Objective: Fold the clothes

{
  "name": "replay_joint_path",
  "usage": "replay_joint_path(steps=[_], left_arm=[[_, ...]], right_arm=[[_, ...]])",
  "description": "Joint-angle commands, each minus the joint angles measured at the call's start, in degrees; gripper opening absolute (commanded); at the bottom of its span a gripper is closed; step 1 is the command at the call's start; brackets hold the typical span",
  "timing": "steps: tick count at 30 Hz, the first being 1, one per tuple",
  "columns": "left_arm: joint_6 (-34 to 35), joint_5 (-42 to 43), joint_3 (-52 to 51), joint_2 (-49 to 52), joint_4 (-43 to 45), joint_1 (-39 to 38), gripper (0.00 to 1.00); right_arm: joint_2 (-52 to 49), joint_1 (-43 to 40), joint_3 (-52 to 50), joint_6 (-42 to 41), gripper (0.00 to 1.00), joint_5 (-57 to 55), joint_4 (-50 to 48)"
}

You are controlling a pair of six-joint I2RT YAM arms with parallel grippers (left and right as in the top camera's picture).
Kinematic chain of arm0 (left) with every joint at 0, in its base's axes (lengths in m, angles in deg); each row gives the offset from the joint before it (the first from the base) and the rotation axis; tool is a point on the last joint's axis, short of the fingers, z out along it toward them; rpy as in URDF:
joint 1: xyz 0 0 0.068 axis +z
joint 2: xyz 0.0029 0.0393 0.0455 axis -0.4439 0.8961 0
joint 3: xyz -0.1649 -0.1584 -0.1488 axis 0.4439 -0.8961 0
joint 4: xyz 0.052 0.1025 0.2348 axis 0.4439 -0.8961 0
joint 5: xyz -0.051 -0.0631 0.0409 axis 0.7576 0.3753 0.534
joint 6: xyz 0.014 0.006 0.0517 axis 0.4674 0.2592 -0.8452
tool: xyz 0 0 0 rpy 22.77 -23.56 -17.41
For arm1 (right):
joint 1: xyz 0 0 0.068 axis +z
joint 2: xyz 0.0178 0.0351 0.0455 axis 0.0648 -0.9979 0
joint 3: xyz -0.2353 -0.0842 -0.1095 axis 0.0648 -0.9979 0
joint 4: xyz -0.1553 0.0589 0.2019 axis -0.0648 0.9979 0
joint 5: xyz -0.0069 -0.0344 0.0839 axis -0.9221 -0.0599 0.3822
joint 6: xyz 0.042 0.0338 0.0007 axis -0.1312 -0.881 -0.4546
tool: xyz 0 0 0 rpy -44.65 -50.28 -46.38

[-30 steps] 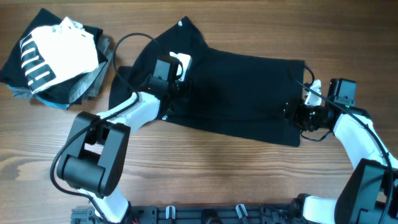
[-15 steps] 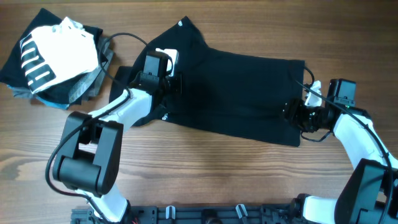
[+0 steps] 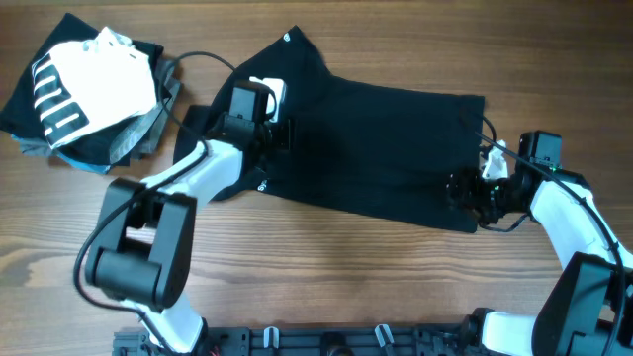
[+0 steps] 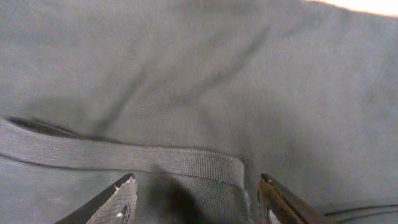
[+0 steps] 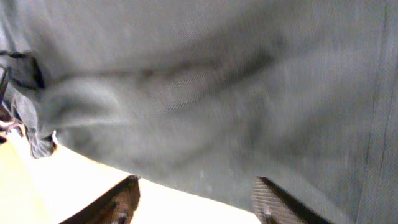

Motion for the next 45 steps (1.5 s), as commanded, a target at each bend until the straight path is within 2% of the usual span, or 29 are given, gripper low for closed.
replay_joint_path(steps=[1,2,3,4,6,7,12,17,18,20,21,27,29,31,35,39,41,45], left_arm=[[-0.4,0.5,0.6,2.2,1.6,-1.1,0.53],[-0.4,0.5,0.6,2.3,1.6,-1.1,0.50],[-0.6,0.5,0.6,2.5,1.7,-1.1,0.42],[-1.3,0.5,0.6,2.6,1.7,-1.1,0.28],[-1.2,0.5,0.6,2.6,2.3,-0.9,0.06],[-1.2,0.4,0.6,2.6,2.8,-0.7,0.04],[4.4,-2.1,0.7,2.5,6.1,1.7,0.04],[7.4,-1.5,0.7,2.5,8.3,4.7,0.04],[7.4,-0.6,0.7,2.5,8.6,4.8,0.11],[7.4,0.1,0.7,2.5,8.7,4.8,0.50],[7.3,0.1,0.7,2.3,8.4,4.8,0.62],[2.8,-0.2,0.7,-4.3,1.6,6.4,0.75],[0.9,-3.8,0.7,-6.3,-1.6,7.8,0.78],[0.2,-5.5,0.6,-6.0,-2.9,9.7,0.79],[-5.6,-0.4,0.6,-2.1,-3.7,12.7,0.60],[-7.9,0.5,0.6,0.5,-3.0,12.7,0.58],[-7.9,3.4,0.6,2.0,-0.8,12.7,0.53],[-7.9,3.4,0.6,3.1,0.2,12.7,0.49]], right_arm=[[0.7,0.2,0.6,-0.8,0.45,-2.8,5.4],[0.6,0.2,0.5,-0.8,0.35,-3.8,6.4],[0.6,0.2,-0.3,-1.8,0.23,-5.4,6.6],[0.6,0.2,-1.1,-3.5,0.17,-7.0,6.1],[0.6,0.2,-3.0,-7.0,0.13,-9.2,4.6],[0.6,0.2,-4.4,-8.1,0.12,-9.2,3.2],[0.6,0.1,-11.4,-16.2,0.12,-12.3,-8.5],[0.6,0.1,-14.0,-19.5,0.12,-13.5,-10.6],[0.6,0.1,-14.0,-19.4,0.13,-13.7,-10.7],[0.6,0.1,-14.0,-19.4,0.17,-13.7,-10.8],[0.6,0.1,-14.0,-19.4,0.19,-13.7,-10.8],[0.6,0.1,-14.0,-18.1,0.25,-13.7,-10.8],[0.6,0.1,-14.0,-18.2,0.26,-13.7,-10.8],[0.6,0.1,-14.0,-18.1,0.27,-13.7,-10.8],[0.6,0.1,-14.0,-18.1,0.29,-13.7,-10.9],[0.6,0.1,-14.0,-18.2,0.29,-13.7,-11.2],[0.6,0.1,-14.0,-18.3,0.30,-13.6,-11.6],[0.6,0.1,-14.0,-18.2,0.30,-13.4,-11.6]])
